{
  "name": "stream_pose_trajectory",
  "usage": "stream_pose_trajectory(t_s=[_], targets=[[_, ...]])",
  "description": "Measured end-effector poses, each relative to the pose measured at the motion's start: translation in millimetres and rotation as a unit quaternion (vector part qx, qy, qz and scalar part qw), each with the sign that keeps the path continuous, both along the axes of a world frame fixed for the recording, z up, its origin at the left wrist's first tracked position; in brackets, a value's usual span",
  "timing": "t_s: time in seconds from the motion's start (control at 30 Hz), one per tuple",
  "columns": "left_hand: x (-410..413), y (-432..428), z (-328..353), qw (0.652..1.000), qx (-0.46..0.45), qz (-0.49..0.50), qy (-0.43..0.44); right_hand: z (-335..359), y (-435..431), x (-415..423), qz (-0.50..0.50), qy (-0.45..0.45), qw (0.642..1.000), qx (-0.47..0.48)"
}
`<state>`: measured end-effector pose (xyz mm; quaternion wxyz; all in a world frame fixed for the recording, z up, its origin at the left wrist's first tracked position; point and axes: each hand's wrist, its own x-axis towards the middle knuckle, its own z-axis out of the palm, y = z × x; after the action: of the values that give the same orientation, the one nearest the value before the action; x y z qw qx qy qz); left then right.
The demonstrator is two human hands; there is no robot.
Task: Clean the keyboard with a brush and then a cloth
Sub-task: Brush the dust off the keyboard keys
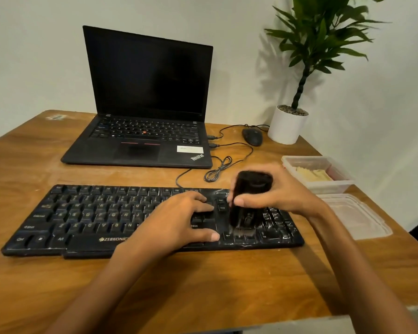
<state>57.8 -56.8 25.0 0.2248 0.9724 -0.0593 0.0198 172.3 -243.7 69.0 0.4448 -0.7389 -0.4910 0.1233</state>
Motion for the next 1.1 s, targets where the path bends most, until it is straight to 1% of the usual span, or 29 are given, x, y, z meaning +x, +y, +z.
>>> stream_pose_trajectory(t_s=[0.03,0.1,0.13,0.17,0.23,0.27,0.3,0.37,0.4,0.43,0.5,0.53,0.57,0.63,0.67,0.7,0.77,0.87,0.97,1.03,1.1], targets=[[0,0,0,1.0,0.001,0.0,-0.001,-4,0,2,-0.009,0.0,1.0,-0.005],[0,0,-1,1.0,0.005,0.001,-0.003,-5,-1,7,-0.072,-0.015,0.996,0.041],[0,0,0,1.0,0.005,0.001,-0.002,-3,-2,8,-0.086,-0.016,0.994,0.061],[-1,0,0,1.0,0.002,0.002,-0.001,-3,-3,8,-0.073,-0.011,0.995,0.065],[0,1,1,1.0,-0.007,0.004,-0.001,-6,-1,1,-0.014,0.002,1.0,0.009],[0,0,1,1.0,-0.007,0.004,0.0,-7,1,-1,-0.014,-0.006,1.0,-0.011],[0,0,2,1.0,-0.004,0.003,0.002,-9,1,2,-0.031,-0.011,0.999,-0.007],[0,-1,2,1.0,0.003,0.003,0.003,-6,0,8,-0.093,-0.035,0.994,0.04],[0,-1,2,1.0,0.003,0.004,0.003,-3,-1,9,-0.097,-0.037,0.993,0.058],[0,-1,2,1.0,0.0,0.004,0.003,-3,-3,9,-0.079,-0.027,0.995,0.062],[-1,-1,2,1.0,-0.002,0.006,0.001,-7,-1,2,-0.022,-0.001,1.0,0.013],[-1,-2,1,1.0,0.0,0.006,0.002,-10,0,-1,-0.031,-0.006,0.999,-0.008],[-1,-2,1,1.0,0.002,0.007,0.005,-13,1,1,-0.058,-0.018,0.998,-0.005],[-3,-3,2,1.0,0.007,0.008,0.007,-12,-2,8,-0.133,-0.085,0.987,0.042],[-2,-3,5,1.0,0.014,0.005,0.008,-10,-4,9,-0.145,-0.099,0.982,0.065],[-1,-3,9,1.0,0.017,0.0,0.008,-7,-5,7,-0.138,-0.088,0.982,0.089],[5,-3,18,1.0,-0.005,0.003,-0.005,-6,-2,-1,-0.093,-0.041,0.987,0.122],[16,-5,22,1.0,-0.014,0.005,0.0,-14,11,-10,-0.047,-0.029,0.993,0.108],[18,-1,12,0.999,-0.009,0.005,0.035,-23,2,-4,-0.053,-0.025,0.994,0.097],[18,3,8,0.999,-0.002,0.004,0.039,-23,-15,1,-0.075,0.004,0.993,0.087],[17,4,7,0.999,0.003,0.001,0.032,-16,-32,7,-0.087,0.014,0.993,0.075]])
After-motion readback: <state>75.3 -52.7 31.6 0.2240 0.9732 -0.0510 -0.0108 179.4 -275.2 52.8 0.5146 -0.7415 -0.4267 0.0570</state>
